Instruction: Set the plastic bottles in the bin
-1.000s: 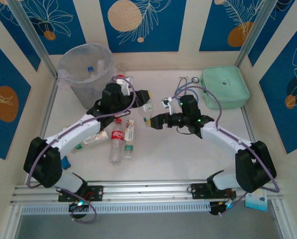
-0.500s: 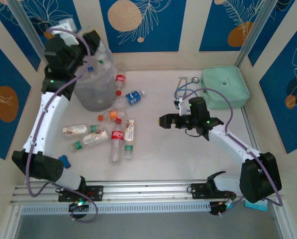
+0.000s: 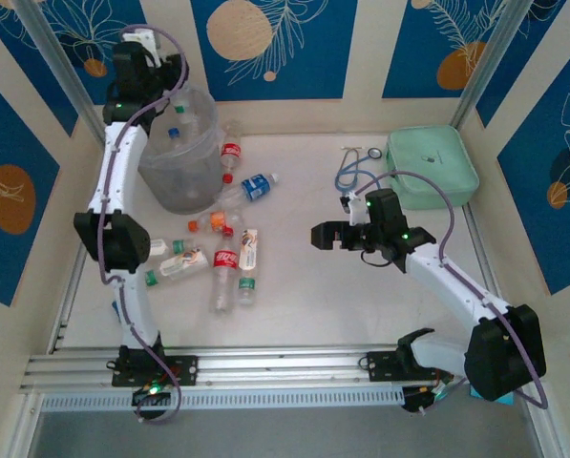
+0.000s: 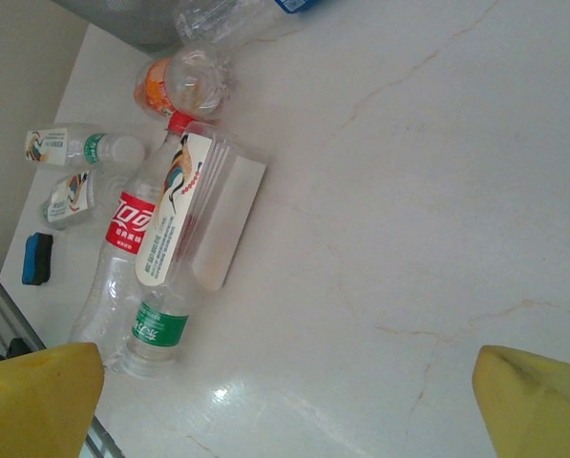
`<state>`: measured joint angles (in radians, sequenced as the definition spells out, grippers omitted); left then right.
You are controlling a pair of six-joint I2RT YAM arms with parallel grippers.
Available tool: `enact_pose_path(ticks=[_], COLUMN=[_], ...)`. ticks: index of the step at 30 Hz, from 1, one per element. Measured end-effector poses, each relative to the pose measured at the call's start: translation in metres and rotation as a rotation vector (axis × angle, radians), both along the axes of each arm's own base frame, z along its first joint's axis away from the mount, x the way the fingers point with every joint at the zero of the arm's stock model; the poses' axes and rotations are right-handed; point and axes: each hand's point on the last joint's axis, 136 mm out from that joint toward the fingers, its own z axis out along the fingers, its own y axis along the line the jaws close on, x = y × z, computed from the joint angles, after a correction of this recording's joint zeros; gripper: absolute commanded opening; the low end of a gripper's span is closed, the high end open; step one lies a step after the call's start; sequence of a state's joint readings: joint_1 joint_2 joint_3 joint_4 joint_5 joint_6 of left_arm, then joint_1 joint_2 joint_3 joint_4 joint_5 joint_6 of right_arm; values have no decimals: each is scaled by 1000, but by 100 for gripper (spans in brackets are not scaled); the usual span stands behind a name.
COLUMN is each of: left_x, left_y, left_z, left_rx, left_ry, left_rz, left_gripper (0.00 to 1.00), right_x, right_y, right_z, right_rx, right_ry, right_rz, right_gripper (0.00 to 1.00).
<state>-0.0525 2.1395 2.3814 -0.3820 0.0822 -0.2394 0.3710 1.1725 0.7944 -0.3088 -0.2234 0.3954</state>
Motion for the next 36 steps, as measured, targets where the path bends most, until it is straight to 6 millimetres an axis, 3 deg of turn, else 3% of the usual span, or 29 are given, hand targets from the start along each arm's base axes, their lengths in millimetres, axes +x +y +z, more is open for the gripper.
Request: enact_pose_path(ticks=[4, 10, 15, 17, 19, 21, 29, 32, 36], left_x=[-1, -15, -25, -28, -29, -30, -33, -36, -46], left_y=[-8, -21, -33, -35, -32, -30, -24, -20, -16], left_z=[-57, -124, -164, -178, -188, -194, -188, -171, -125], left_rx=[54, 86, 72, 78, 80, 79, 87, 104, 129], left_ry=[165, 345, 445, 477, 498, 511, 512, 494, 416], left_rz=[-53, -129, -179, -185, -184, -179, -169, -161, -149], left_gripper=[0, 0, 0, 9, 27, 46, 94, 100, 100], right_x=[-1, -1, 0, 0, -1, -2, -2, -2, -6], right_y=[-3, -6, -6, -6, -7, -7, -10, -7, 3], right_z=[0, -4, -5, -6, -7, -9, -5, -4, -7], right_rx=[-16, -32, -36, -38, -43, -47, -49, -46, -40], right_ry=[-1, 9, 18, 23, 30, 40, 68, 85, 123], right_rz=[-14, -26, -25, -25, -26, -27, -37, -33, -16], right_gripper=[100, 100, 100, 100, 100, 100, 99, 99, 99])
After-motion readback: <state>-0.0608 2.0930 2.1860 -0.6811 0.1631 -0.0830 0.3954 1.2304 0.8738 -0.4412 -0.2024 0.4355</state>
